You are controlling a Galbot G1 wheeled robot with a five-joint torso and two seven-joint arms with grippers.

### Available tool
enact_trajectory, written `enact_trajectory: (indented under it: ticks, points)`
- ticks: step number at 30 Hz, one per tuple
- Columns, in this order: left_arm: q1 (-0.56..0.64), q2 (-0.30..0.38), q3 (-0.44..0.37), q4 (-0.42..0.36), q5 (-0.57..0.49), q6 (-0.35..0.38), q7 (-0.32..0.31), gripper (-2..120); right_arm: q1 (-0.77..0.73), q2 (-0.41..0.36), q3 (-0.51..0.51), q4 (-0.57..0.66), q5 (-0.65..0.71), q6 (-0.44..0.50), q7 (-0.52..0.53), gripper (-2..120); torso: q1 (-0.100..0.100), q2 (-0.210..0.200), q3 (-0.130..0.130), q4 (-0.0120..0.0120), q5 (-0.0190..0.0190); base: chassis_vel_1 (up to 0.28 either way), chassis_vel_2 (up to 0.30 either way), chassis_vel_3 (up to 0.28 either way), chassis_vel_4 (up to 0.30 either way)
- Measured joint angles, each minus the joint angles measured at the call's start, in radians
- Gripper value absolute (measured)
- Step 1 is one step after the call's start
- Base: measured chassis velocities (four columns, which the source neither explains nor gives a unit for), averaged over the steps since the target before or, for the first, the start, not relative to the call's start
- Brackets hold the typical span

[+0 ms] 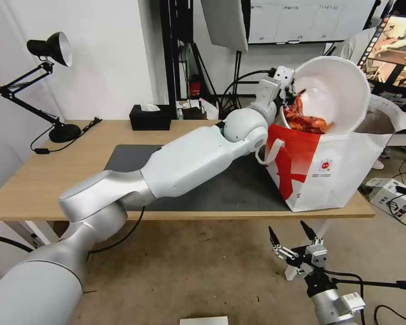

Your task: Pick up the trash from the table and place it into the takeout bag.

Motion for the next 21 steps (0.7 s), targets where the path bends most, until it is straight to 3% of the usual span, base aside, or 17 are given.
enact_trajectory:
  ticks: [3, 11, 21]
  points:
    - [-0.001, -0.017, 0.007, 0.005, -0.011, 0.000, 0.003, 21, 0.000, 0.000, 0.000, 0.000, 0.000, 0.000, 0.000, 100, 0.000, 0.000, 0.000, -0.0003, 0.0000, 0.000, 0.000, 0.000, 0.000]
    - [-0.001, -0.029, 0.021, 0.007, -0.036, 0.004, 0.007, 46, 0.000, 0.000, 0.000, 0.000, 0.000, 0.000, 0.000, 100, 0.000, 0.000, 0.000, -0.0003, 0.0001, 0.000, 0.000, 0.000, 0.000]
    - [0.004, 0.019, 0.028, -0.038, -0.067, 0.006, 0.008, 85, 0.000, 0.000, 0.000, 0.000, 0.000, 0.000, 0.000, 100, 0.000, 0.000, 0.000, -0.0002, 0.0000, 0.000, 0.000, 0.000, 0.000]
